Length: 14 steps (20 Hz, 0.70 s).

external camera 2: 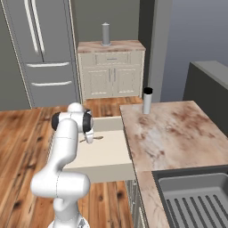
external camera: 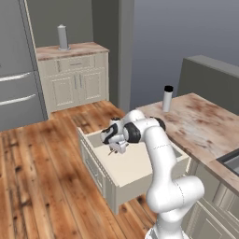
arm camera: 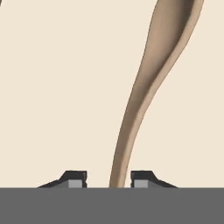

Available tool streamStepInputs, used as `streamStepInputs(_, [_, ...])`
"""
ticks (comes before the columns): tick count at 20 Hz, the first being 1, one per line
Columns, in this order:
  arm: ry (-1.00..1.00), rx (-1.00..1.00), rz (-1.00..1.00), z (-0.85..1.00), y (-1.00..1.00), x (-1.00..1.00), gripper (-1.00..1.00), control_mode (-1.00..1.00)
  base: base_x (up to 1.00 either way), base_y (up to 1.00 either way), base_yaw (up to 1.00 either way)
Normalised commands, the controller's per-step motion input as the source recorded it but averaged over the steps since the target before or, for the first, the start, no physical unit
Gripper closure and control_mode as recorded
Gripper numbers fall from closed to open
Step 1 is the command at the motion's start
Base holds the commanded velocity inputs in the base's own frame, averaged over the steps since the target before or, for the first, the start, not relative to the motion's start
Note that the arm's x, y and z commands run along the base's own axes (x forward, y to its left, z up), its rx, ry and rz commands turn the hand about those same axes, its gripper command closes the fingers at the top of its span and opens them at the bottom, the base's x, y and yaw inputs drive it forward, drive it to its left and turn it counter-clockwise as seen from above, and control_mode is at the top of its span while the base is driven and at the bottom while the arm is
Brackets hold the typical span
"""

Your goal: Pick the wooden spoon from the drawer and place it on the counter.

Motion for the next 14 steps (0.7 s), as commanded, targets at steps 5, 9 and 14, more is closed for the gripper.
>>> streamStepInputs(5, [-0.26, 0.0, -0.04, -0.4, -0.22, -0.99, 1.0, -1.0, 0.0, 0.0, 0.0])
streamStepInputs(9, [-0.44, 0.0, -0.06, 0.32, -0.19, -0.89, 1.0, -1.0, 0.0, 0.0, 0.0])
streamStepInputs(14, [-0.48, 0.0, -0.07, 1.0, -0.15, -0.61, 1.0, -1.0, 0.0, 0.0, 0.0])
